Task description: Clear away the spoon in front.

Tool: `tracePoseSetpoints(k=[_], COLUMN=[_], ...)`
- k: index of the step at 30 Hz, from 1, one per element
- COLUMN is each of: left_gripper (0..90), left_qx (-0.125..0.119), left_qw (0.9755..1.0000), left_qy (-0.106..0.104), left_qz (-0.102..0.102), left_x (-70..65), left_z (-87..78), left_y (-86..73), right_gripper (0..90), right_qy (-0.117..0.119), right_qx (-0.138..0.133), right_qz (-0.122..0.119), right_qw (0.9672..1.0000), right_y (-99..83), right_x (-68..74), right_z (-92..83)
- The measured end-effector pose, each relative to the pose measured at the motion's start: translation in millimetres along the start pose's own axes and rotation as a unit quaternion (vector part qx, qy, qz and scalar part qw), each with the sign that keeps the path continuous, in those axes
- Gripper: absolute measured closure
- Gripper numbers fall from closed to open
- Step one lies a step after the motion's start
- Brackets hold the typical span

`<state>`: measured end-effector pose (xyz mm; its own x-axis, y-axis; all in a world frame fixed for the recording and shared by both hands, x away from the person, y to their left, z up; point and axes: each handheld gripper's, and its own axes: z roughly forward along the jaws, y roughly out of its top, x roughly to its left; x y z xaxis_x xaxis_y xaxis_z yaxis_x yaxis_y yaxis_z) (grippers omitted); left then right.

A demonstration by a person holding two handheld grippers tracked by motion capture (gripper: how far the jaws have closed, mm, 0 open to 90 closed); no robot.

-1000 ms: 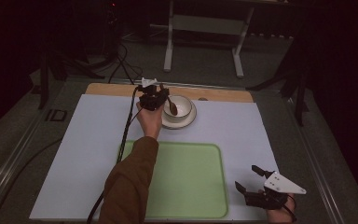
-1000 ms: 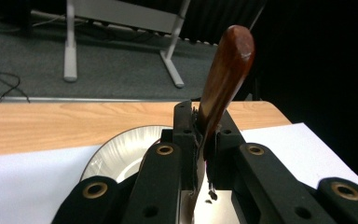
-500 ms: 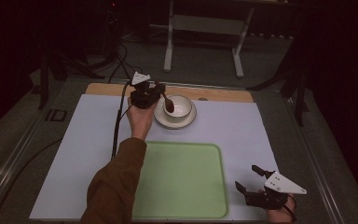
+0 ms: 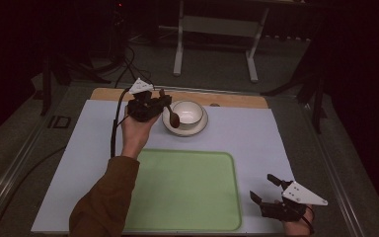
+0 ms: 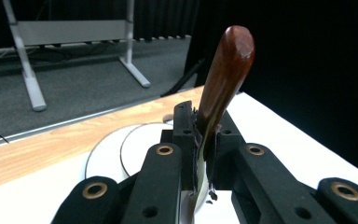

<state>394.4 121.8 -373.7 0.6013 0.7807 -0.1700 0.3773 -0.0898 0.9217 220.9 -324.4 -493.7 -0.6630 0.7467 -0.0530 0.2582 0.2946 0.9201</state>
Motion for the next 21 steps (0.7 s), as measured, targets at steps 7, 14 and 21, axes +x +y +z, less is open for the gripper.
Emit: tracePoseSetpoints(k=[7, 14, 21], left_gripper=[84.3, 84.3, 84.3], left_qx=[0.003, 0.02, 0.028], left_qw=[0.9998, 0.9992, 0.9986], left_qy=[-0.017, -0.029, -0.04], left_qz=[0.005, 0.022, 0.021], left_x=[-5.0, -13.0, -17.2], left_z=[-22.0, -46.4, -75.1], left_y=[-2.5, -7.3, -19.6], right_gripper=[13.9, 13.9, 13.9], right_qy=[-0.001, -0.001, -0.008], right_qx=[-0.002, -0.008, -0.013], right_qz=[0.002, 0.0, 0.002], right_qw=[1.0, 1.0, 0.9999], right_y=[-0.1, 0.2, 0.0], right_x=[-0.4, -0.2, -0.8], right_z=[-0.7, -1.4, -2.2])
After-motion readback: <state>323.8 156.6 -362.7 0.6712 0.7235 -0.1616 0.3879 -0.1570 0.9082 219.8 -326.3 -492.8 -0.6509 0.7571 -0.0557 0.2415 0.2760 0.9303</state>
